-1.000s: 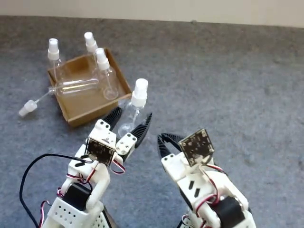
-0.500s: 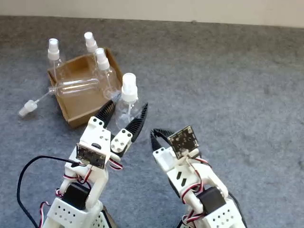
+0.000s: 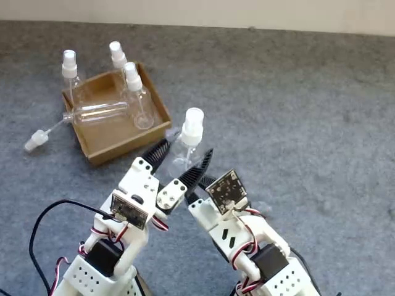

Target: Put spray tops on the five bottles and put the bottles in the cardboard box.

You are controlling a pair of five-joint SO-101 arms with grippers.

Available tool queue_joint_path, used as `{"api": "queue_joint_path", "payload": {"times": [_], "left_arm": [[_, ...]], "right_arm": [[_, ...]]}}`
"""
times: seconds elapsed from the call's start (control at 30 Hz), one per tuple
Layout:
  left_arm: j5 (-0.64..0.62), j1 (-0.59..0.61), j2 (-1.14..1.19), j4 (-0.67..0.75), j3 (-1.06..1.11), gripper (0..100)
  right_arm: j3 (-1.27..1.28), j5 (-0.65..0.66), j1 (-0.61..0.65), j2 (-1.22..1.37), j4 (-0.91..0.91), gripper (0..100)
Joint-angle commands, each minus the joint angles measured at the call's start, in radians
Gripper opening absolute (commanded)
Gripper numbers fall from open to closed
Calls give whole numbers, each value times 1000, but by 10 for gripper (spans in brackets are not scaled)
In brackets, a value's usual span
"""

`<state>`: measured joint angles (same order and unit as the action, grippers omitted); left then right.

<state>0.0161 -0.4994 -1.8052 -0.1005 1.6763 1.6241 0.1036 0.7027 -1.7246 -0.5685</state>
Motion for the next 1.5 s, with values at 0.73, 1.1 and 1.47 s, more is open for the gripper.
{"api": "queue_joint_path", "payload": {"times": [0.73,1.1,1.47], "left_arm": [[6,-93,-15,-69,18,88],[6,-90,-15,-69,18,88],[12,-10,-15,-64,16,88]], "right_arm": [[-4,8,-94,-10,28,15],[-1,9,-185,-10,28,15],[1,3,-157,-10,28,15]]}}
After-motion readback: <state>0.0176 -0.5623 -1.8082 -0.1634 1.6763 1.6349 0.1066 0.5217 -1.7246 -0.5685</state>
